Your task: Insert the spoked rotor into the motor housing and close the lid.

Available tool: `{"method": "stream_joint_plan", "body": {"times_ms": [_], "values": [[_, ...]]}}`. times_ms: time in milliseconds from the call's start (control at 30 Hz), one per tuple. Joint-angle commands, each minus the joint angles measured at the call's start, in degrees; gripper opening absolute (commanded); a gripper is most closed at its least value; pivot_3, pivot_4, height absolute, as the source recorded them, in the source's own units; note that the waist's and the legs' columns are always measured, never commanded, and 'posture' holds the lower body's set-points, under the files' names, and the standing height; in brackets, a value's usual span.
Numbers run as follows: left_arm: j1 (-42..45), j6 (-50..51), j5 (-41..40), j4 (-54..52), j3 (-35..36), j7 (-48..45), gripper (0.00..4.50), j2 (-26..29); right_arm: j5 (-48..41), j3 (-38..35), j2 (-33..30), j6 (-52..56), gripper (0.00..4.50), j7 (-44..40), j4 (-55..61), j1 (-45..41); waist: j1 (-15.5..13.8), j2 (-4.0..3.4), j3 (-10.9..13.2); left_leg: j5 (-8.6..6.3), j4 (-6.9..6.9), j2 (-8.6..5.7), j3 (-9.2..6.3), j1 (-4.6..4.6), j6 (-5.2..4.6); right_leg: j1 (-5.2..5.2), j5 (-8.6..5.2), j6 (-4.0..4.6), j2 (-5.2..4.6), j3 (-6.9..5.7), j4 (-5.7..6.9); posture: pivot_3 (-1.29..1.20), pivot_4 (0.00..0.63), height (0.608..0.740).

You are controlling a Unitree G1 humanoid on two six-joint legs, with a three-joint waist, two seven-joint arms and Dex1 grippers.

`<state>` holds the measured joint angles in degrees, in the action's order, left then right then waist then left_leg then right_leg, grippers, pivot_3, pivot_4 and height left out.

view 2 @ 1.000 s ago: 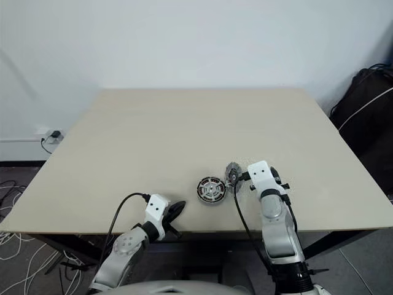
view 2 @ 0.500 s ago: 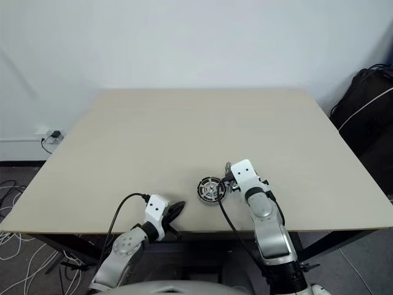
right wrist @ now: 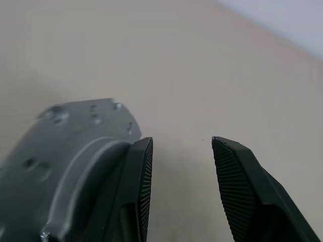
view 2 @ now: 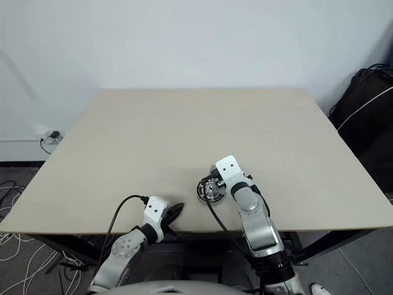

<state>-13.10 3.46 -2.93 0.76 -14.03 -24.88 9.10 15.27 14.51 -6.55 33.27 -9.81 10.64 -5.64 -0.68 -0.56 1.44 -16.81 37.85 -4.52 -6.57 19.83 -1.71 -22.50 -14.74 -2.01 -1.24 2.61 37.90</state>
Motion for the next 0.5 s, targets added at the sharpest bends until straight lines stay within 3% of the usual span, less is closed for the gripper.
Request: {"method": "stream_joint_plan", "body": {"times_ms": [33, 333, 500], "values": [[0.34, -0.34, -0.3, -2.79, 0.33, 0.42, 0.0, 0.03, -0.24, 1.75, 1.36, -2.69, 2.0, 0.67, -3.24, -1.78, 0.0, 0.0, 0.0, 0.0, 0.0, 0.0, 0.0, 0.0, 0.0, 0.0, 0.0, 0.0, 0.0, 0.0, 0.0, 0.0, 0.0, 0.74], [0.31, -0.27, -0.3, -3.09, 0.29, 0.67, 0.0, 0.15, -0.63, 2.44, 3.06, -5.38, 2.0, 1.49, -12.82, -2.94, 0.01, 0.03, -0.03, 0.0, 0.0, 0.0, 0.0, -0.06, 0.0, 0.05, 0.0, 0.01, 0.01, 0.0, 0.01, 0.0, 0.0, 0.74], [0.3, -0.09, -0.41, -3.2, 0.27, 0.94, 0.0, 0.1, -3.12, 0.83, 2.15, -8.72, 2.0, -0.62, -11.83, -3.0, 0.02, 0.05, -0.06, 0.0, 0.01, 0.0, 0.0, -0.14, 0.0, 0.13, 0.0, 0.0, 0.01, 0.0, 0.0, 0.0, 0.0, 0.74]]}}
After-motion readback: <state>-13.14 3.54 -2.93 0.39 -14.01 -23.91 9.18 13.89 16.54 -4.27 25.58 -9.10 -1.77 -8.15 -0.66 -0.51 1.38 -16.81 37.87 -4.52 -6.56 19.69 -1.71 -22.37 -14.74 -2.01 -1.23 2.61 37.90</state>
